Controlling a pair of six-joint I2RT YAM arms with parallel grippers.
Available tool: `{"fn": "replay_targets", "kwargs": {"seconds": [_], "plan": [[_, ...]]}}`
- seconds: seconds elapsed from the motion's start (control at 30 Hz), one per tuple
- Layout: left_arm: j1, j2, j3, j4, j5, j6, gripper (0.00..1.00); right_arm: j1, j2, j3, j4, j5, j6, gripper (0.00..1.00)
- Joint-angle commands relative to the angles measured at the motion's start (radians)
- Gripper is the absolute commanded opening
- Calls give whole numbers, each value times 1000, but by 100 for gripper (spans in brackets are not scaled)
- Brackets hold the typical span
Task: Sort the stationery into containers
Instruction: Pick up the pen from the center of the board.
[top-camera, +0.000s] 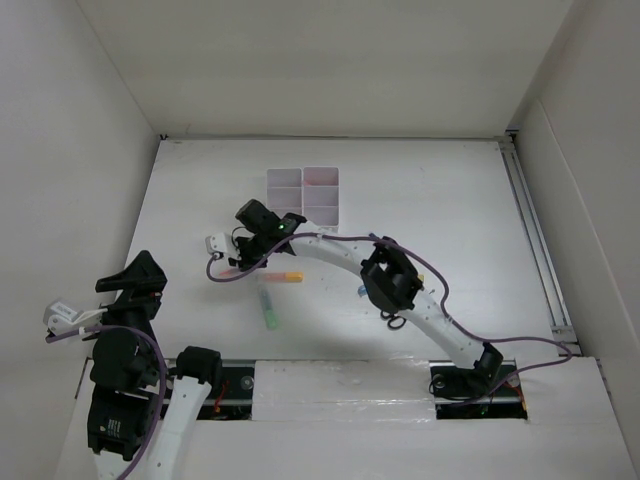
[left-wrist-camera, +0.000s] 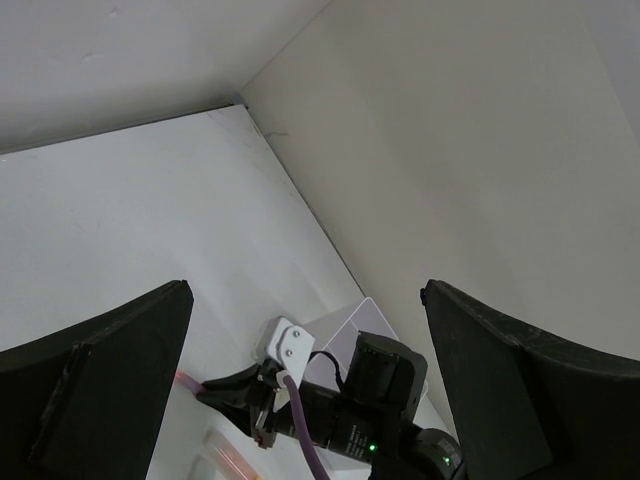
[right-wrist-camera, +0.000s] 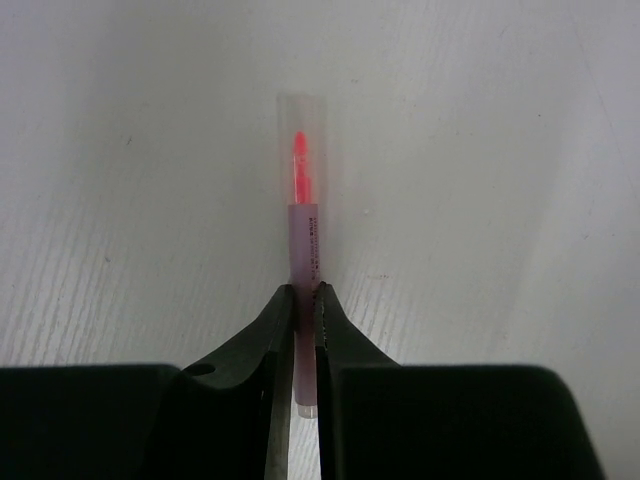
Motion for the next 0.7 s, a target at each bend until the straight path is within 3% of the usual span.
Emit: {"fn": "replay_targets", "kwargs": {"seconds": [0.0,0.1,0.27,0.43,0.57,0.67], "plan": [[-4,-6,-3,30,7,18,100,10,23,18,-49,16,-7,3],[-4,-6,-3,30,7,18,100,10,-44,-48,11,-27,22,0],[-4,-6,-3,30,7,18,100,-2,-236,-281,324,-62,171,0],[-4,-6,-3,30,7,18,100,-20,-371,-328,437,-99,280,0],[-4,-6,-3,30,7,18,100,-43,-446,-349,555,-38,433,0],[-4,-6,-3,30,7,18,100,-89,-492,-404,646,102,527,0]]}}
